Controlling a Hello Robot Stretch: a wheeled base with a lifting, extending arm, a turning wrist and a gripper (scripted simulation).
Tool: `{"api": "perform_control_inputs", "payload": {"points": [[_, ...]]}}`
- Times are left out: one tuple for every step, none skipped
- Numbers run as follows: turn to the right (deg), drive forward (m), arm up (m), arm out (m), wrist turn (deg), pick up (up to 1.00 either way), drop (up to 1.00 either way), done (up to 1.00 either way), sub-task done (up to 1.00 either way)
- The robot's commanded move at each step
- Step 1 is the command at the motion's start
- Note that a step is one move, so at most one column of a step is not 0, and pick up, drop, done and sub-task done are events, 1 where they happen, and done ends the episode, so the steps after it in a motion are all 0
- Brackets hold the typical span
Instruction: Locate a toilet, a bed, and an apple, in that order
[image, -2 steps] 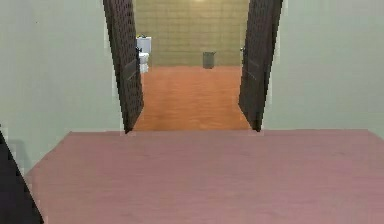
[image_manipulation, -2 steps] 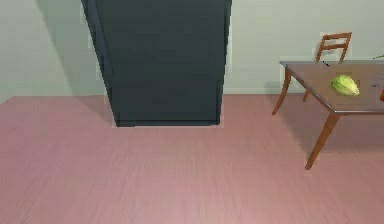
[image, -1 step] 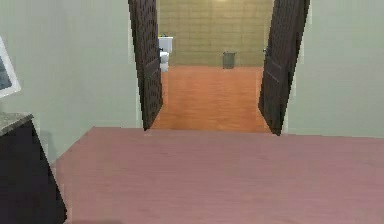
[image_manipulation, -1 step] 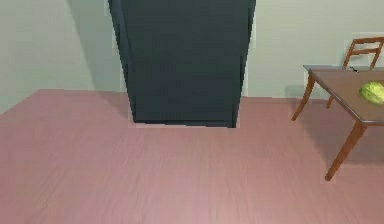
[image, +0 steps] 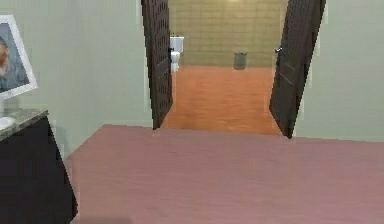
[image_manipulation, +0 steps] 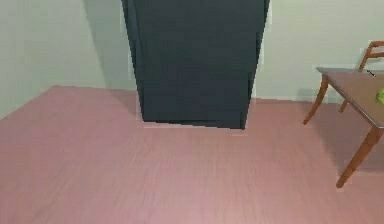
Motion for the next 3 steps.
{"api": "perform_control_inputs", "payload": {"points": [[0.0, 0.05, 0.0, 0.0, 0.0, 0.0, 0.0, 0.0, 0.0], [0.0, 1.0, 0.0, 0.0, 0.0, 0.0, 0.0, 0.0, 0.0], [3.0, 0.0, 0.0, 0.0, 0.0, 0.0, 0.0, 0.0, 0.0]]}}
